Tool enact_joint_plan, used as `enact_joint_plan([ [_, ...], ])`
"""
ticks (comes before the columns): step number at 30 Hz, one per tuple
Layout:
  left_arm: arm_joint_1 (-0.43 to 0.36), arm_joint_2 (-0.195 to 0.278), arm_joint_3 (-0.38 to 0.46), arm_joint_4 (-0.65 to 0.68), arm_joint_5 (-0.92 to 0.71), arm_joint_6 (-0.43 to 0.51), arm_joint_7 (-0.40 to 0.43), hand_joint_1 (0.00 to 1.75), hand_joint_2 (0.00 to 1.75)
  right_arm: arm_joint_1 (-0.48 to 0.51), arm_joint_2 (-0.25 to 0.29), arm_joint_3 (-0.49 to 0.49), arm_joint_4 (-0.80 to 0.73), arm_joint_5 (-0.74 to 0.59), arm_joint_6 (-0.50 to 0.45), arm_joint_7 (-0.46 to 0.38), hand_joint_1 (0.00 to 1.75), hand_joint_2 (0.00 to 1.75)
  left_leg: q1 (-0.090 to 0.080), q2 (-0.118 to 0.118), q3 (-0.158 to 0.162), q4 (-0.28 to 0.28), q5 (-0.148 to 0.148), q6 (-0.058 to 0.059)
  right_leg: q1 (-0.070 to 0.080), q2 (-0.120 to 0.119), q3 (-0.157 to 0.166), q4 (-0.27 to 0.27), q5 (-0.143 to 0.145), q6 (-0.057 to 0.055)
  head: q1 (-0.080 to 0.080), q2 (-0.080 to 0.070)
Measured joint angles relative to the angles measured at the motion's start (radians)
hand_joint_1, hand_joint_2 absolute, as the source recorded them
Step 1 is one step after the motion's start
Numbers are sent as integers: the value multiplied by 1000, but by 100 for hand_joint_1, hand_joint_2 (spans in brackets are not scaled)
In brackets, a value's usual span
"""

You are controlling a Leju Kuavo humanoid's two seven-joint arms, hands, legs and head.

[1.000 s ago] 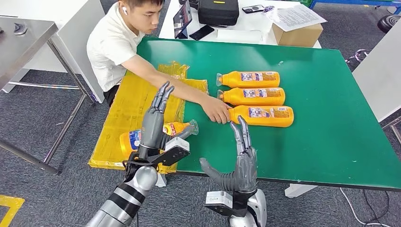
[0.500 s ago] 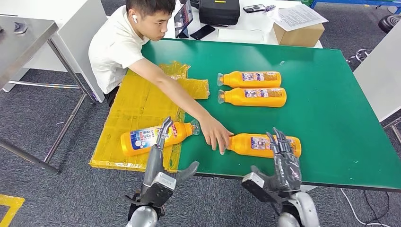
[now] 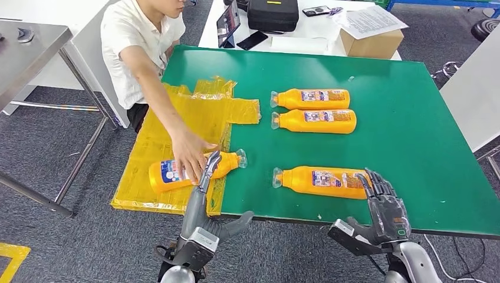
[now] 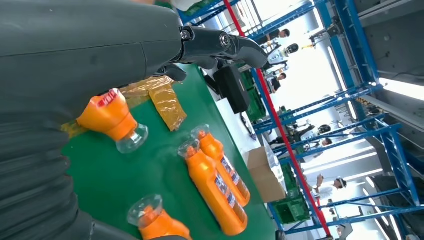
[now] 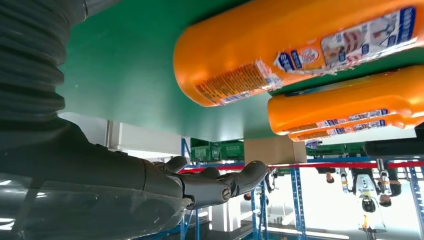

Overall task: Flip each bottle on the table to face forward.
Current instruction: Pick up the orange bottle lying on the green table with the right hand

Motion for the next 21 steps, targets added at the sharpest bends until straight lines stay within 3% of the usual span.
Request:
enact_joint_plan([
  [8,-5,4,-16,-8,-1,-1,-9,0,175,-70,-39,6,25,9,38,-3,0,175,0,1,1,0,0,0,0,1,0,0,0,0,0,0],
  [17,-13,10,-35,-9,-1,-1,-12,0,175,-162,-47,27,90,8,54,-11,0,175,0,0,1,0,1,1,0,0,1,0,0,0,0,0],
  [21,-17,10,-35,-11,30,-8,-5,0,175,-200,-47,41,134,-58,120,-36,0,175,0,0,1,0,1,1,0,0,1,0,0,0,0,0],
])
